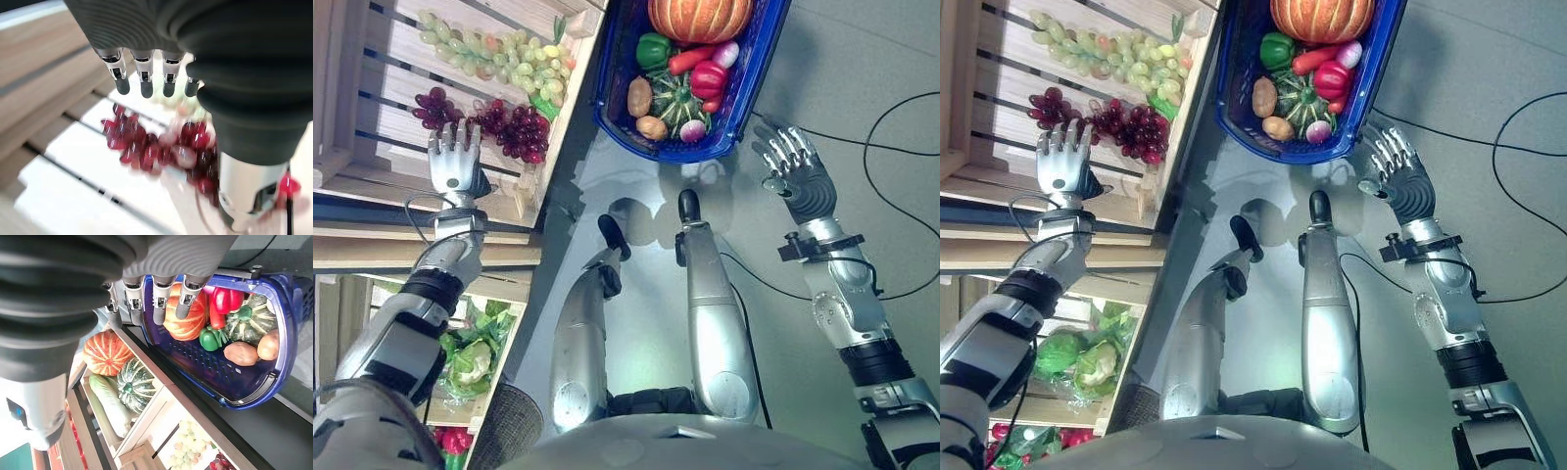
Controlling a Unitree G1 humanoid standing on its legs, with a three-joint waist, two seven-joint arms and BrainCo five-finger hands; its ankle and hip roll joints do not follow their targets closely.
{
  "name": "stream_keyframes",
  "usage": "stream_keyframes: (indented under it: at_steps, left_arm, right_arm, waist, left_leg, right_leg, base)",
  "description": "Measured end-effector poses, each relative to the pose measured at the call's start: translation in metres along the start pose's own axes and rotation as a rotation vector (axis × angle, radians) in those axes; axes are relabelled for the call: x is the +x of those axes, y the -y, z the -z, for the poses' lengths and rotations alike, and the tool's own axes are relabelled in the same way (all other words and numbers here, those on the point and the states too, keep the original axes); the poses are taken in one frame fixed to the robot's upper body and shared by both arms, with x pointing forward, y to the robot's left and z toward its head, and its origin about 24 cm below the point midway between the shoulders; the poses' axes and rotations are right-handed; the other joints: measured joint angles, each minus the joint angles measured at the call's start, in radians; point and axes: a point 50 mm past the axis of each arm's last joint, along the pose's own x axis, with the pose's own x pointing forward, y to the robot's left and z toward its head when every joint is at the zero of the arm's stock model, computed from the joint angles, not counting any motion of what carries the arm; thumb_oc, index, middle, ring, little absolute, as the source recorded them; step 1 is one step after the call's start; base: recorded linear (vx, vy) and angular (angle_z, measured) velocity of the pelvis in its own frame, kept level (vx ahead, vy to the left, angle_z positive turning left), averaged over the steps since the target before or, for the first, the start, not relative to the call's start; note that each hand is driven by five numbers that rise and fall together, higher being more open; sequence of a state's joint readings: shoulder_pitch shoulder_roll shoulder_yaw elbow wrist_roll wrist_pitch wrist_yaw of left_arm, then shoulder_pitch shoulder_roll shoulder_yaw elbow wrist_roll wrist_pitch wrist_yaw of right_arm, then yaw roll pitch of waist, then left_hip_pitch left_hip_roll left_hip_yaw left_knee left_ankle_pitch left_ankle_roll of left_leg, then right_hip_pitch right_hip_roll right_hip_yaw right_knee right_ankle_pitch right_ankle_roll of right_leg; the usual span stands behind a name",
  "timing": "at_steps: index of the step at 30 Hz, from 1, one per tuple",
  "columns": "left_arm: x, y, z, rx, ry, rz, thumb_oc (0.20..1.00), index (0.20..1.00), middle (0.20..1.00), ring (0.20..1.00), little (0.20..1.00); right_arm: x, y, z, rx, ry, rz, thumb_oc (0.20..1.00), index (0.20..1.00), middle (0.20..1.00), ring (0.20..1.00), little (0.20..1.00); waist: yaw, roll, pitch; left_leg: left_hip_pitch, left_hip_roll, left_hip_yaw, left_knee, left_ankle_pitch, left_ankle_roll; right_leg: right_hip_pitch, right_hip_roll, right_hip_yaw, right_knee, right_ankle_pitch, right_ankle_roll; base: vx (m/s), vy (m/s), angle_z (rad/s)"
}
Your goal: Pick up fruits and vegetables into the basket
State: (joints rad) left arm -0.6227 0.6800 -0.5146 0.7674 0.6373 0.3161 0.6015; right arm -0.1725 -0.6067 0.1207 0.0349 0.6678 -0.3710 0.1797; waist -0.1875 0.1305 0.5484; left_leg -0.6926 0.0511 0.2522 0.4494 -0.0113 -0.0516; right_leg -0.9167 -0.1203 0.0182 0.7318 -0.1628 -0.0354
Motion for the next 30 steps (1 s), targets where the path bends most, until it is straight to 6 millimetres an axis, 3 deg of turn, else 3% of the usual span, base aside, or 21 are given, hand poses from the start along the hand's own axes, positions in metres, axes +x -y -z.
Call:
stream_keyframes:
  at_steps: [5, 16, 30]
  left_arm:
    - [-0.002, 0.005, 0.011, -0.010, -0.091, 0.009, 1.000, 1.000, 1.000, 1.000, 1.000]
    - [0.018, -0.025, 0.008, -0.082, -0.142, -0.197, 1.000, 1.000, 1.000, 1.000, 1.000]
    - [0.030, -0.045, 0.002, -0.112, -0.143, -0.310, 1.000, 1.000, 1.000, 1.000, 1.000]
  right_arm:
    - [0.008, 0.000, -0.007, -0.011, 0.030, -0.005, 1.000, 1.000, 1.000, 1.000, 1.000]
    - [0.020, 0.006, -0.021, -0.067, 0.082, 0.018, 1.000, 1.000, 1.000, 1.000, 1.000]
    - [0.020, 0.007, -0.023, -0.074, 0.081, 0.009, 1.000, 1.000, 1.000, 1.000, 1.000]
  waist:
    - [-0.003, 0.000, 0.000]
    - [0.000, 0.000, 0.000]
    - [-0.008, -0.001, 0.000]
  left_leg:
    - [-0.055, 0.004, -0.005, 0.049, -0.014, -0.002]
    - [-0.184, 0.017, -0.006, 0.173, -0.054, 0.010]
    - [-0.219, 0.020, -0.003, 0.194, -0.073, 0.007]
  right_leg:
    - [-0.049, -0.003, 0.002, 0.034, -0.003, -0.004]
    - [-0.161, -0.002, 0.021, 0.104, -0.005, -0.004]
    - [-0.200, 0.013, 0.041, 0.109, -0.004, -0.003]
  base:
    - [0.02, 0.043, 0.03]
    - [0.01, 0.059, -0.01]
    - [0.01, 0.052, -0.05]
